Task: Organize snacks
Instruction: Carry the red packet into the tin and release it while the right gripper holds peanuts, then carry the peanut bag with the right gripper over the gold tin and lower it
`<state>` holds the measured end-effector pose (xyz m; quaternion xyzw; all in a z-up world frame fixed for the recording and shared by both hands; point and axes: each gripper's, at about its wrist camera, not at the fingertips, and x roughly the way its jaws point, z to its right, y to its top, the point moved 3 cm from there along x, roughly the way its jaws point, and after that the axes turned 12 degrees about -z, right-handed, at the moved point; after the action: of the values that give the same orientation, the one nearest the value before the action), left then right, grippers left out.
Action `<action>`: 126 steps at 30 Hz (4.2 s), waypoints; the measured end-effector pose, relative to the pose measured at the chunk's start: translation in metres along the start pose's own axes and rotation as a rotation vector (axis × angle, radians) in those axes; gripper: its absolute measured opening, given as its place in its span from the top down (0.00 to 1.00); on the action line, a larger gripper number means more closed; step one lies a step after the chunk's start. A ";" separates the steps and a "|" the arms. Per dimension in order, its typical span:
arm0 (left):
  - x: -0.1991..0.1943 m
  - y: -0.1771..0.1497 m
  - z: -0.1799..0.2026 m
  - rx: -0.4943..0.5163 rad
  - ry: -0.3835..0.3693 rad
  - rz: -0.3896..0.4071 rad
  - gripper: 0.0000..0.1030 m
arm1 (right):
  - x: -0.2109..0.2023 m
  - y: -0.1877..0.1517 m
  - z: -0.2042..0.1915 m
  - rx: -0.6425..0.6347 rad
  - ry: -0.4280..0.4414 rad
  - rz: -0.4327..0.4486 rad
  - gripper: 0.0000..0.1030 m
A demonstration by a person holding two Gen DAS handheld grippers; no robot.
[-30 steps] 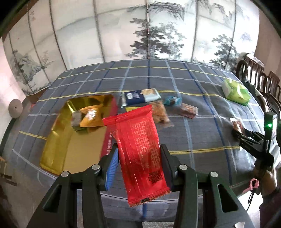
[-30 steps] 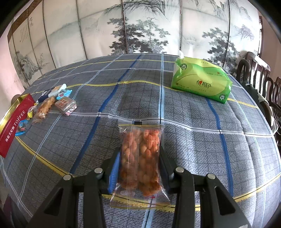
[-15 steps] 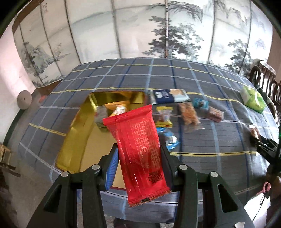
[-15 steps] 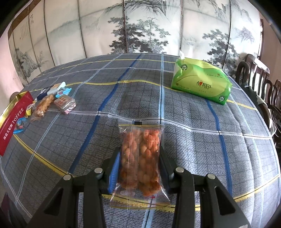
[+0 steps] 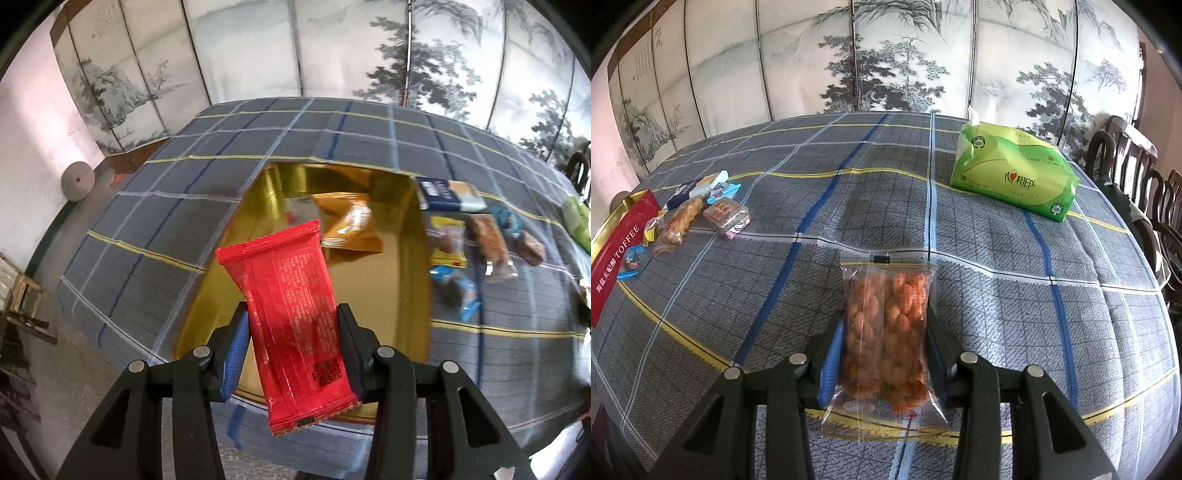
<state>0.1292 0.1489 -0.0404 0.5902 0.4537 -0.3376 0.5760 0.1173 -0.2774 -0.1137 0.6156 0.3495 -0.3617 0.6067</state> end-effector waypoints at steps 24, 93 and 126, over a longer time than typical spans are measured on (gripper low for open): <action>0.054 0.031 -0.018 0.055 0.050 -0.044 0.59 | 0.000 0.000 -0.001 -0.002 -0.003 -0.001 0.61; -0.025 -0.071 -0.062 -0.041 -0.026 0.051 0.32 | -0.067 0.023 -0.180 -0.217 0.218 0.038 0.61; -0.015 -0.092 -0.088 -0.042 0.028 0.049 0.25 | -0.017 0.073 -0.418 -0.519 0.359 -0.070 0.61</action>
<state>0.0280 0.2266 -0.0514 0.5937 0.4541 -0.3055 0.5899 0.1809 0.1397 -0.0620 0.4820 0.5524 -0.1666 0.6594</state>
